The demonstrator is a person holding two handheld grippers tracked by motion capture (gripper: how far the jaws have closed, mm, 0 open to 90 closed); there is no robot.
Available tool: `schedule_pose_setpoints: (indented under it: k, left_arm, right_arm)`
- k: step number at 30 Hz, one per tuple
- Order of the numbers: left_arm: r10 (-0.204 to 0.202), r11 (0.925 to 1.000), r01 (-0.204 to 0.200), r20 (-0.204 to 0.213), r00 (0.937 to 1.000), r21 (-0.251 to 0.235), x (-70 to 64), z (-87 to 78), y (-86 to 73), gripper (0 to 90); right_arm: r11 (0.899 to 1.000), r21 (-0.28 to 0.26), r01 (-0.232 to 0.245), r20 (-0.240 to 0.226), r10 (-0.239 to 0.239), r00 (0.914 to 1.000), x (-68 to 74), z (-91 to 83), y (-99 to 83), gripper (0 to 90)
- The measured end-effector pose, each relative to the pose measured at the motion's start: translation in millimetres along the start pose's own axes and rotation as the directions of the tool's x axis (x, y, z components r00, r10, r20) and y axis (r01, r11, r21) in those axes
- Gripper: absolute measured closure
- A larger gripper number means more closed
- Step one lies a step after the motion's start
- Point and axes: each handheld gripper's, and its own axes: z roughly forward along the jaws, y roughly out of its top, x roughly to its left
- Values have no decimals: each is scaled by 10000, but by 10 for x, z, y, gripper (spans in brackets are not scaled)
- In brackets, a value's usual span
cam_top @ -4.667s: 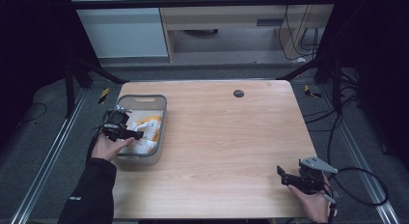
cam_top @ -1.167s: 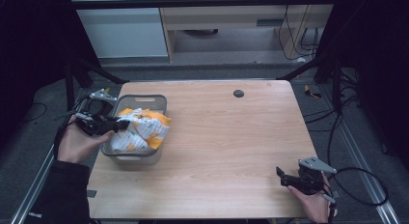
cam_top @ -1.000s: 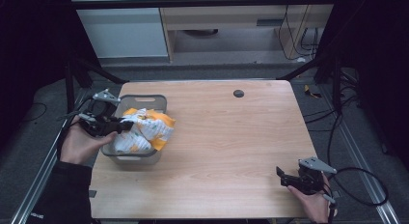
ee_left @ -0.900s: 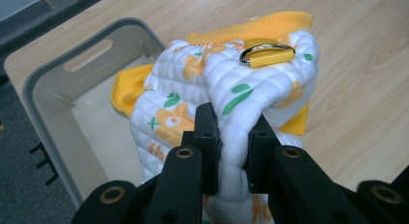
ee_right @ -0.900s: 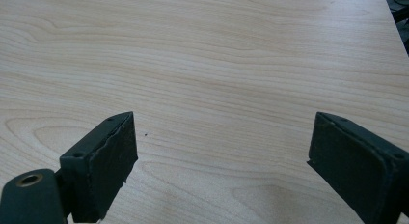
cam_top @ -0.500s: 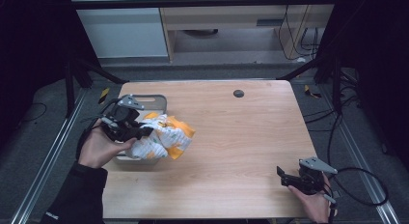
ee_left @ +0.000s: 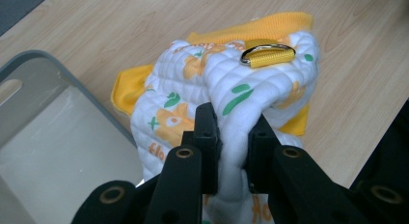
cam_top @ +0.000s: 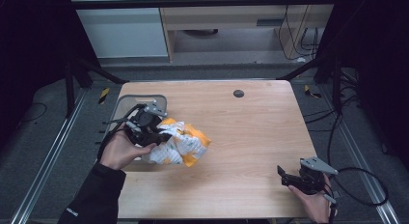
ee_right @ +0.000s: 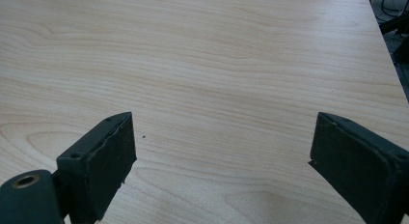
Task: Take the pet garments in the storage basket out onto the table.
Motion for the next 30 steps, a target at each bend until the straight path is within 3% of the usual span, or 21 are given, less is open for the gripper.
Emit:
schedule_pose_setpoints:
  k: [12, 30]
  left_arm:
    - [635, 9972, -651, 439, 9970, 366, -192, 246, 164, 786]
    - [1122, 9914, -1182, 1005, 9886, 565, -484, 710, 326, 785]
  right_arm:
    - [9999, -119, 119, 110, -118, 9999, -15, -2, -1, 89]
    - [9999, -122, 123, 100, -122, 9999, -13, -2, -1, 89]
